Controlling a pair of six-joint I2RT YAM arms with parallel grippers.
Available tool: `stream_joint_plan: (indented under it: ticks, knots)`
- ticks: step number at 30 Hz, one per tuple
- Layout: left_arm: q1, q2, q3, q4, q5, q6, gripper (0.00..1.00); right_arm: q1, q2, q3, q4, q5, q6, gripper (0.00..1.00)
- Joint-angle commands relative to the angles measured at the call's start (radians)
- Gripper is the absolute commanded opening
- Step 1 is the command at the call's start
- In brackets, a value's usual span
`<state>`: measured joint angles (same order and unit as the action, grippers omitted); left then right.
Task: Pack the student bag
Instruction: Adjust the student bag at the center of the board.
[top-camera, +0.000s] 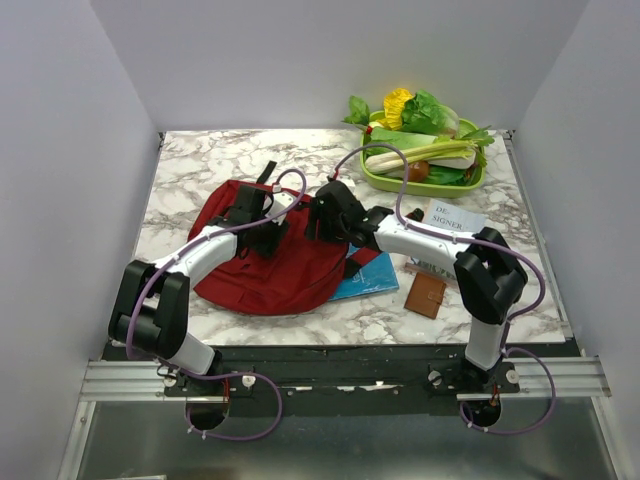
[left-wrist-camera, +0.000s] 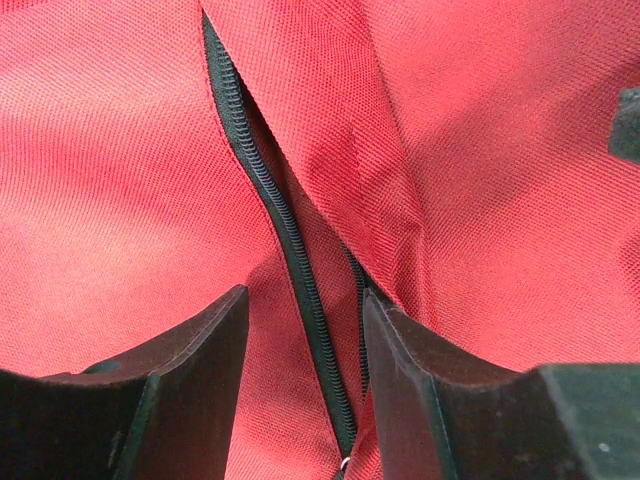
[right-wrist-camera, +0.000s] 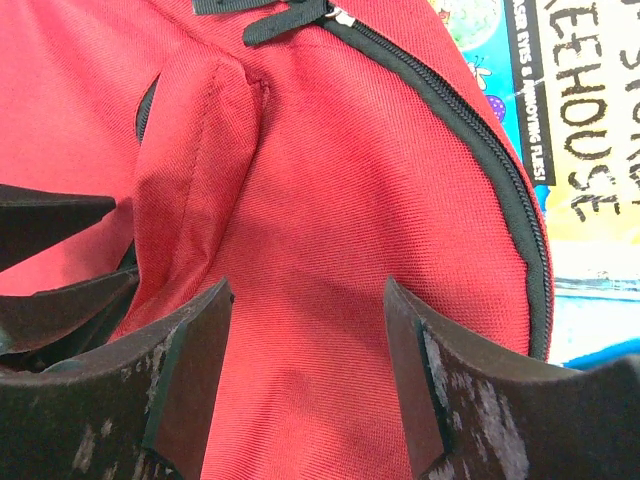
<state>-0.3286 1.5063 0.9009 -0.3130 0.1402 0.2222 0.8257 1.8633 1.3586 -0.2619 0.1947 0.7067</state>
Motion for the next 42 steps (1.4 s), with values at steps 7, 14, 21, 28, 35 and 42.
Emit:
stream_joint_plan:
  ticks: [7,14,21,28,35,42]
  knots:
    - [0.006,0.015,-0.033,0.043,-0.071,-0.006,0.55,0.000,-0.001,-0.003,0.047,-0.012,0.019,0.71]
    - [0.010,0.106,-0.043,0.083,-0.162,0.016,0.39,0.000,-0.018,-0.029,0.056,-0.005,0.022,0.71]
    - [0.010,0.106,-0.039,0.098,-0.206,0.017,0.00,0.000,-0.018,-0.041,0.062,-0.005,0.023,0.69]
    - [0.011,-0.087,0.016,0.019,-0.179,0.002,0.00,0.000,0.000,-0.036,0.064,-0.005,0.013,0.66]
    - [0.026,-0.185,0.030,-0.017,-0.171,0.008,0.00,0.000,0.016,-0.073,0.064,0.002,0.005,0.61]
    - [0.056,-0.138,-0.005,0.021,-0.177,0.029,0.04,0.000,-0.001,-0.194,0.092,0.017,0.008,0.57]
